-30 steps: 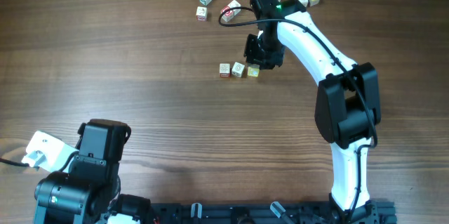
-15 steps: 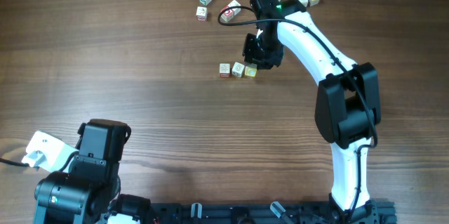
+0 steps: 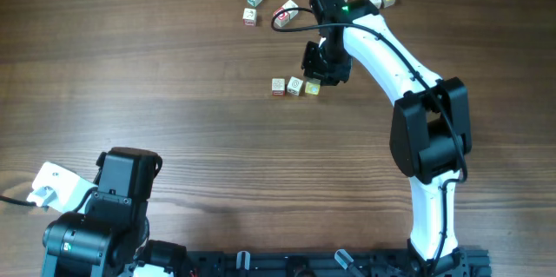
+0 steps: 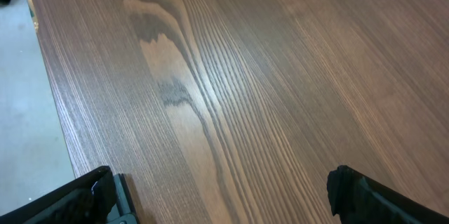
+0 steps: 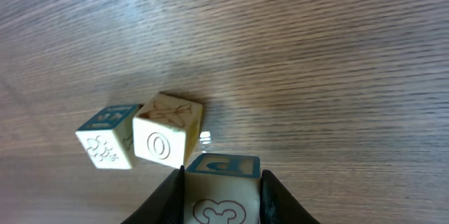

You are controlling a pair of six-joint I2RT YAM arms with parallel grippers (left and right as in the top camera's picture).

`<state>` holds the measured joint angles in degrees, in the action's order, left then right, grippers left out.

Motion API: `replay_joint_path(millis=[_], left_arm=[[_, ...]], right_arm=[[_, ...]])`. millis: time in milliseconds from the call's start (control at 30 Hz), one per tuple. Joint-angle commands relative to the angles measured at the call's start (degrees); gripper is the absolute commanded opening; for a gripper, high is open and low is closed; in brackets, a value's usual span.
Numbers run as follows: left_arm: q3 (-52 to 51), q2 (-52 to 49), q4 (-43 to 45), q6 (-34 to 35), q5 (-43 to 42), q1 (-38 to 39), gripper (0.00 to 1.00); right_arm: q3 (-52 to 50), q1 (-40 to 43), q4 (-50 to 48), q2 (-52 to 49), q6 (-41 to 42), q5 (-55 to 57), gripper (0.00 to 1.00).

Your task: Form a horizontal line

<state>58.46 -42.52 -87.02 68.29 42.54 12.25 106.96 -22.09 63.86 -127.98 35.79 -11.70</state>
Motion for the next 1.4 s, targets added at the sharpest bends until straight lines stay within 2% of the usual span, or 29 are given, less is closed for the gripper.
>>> replay_joint_path(millis=[0,267,433,700,867,967,1100,1267,1367], left_arm=[[-0.11,0.2,-0.04,1.18,0.35,-0.48,1.0],[-0.11,0.2,-0.04,1.18,0.35,-0.48,1.0],[-0.11,0.2,-0.04,1.18,0.35,-0.48,1.0],[-0.11,0.2,-0.04,1.18,0.35,-0.48,1.0],[-0.11,0.2,-0.04,1.18,0.35,-0.48,1.0],[-0.11,0.2,-0.04,1.18,0.35,-0.48,1.0],[-0.11,0.2,-0.04,1.18,0.33,-0.48,1.0],[-0.11,0.2,-0.04,1.18,0.35,-0.48,1.0],[-0.11,0.2,-0.04,1.18,0.35,-0.48,1.0]], right_arm=[[-0.59,-0.26,0.09,0.46,1.75,2.25,0.23],[-0.59,-0.26,-0.72,0.46,-2.58,2.99,0.23],[-0.59,-0.26,0.31,0.37,1.16,9.14,0.23],[-0.59,-0.26,-0.59,0.35,-1.9,5.46,0.24],[-0.63,-0.26,0.31,0.33,1.7,13.46,0.21],[-0.7,-0.26,-0.22,0.31,1.01,11.89,0.23],[-1.25,-0.26,-2.73,0.31,-3.98,4.79,0.24],[-5.09,-0.26,-3.26,0.31,2.73,9.35,0.21],[-8.33,-0.26,-5.22,0.31,3.39,8.28,0.2]])
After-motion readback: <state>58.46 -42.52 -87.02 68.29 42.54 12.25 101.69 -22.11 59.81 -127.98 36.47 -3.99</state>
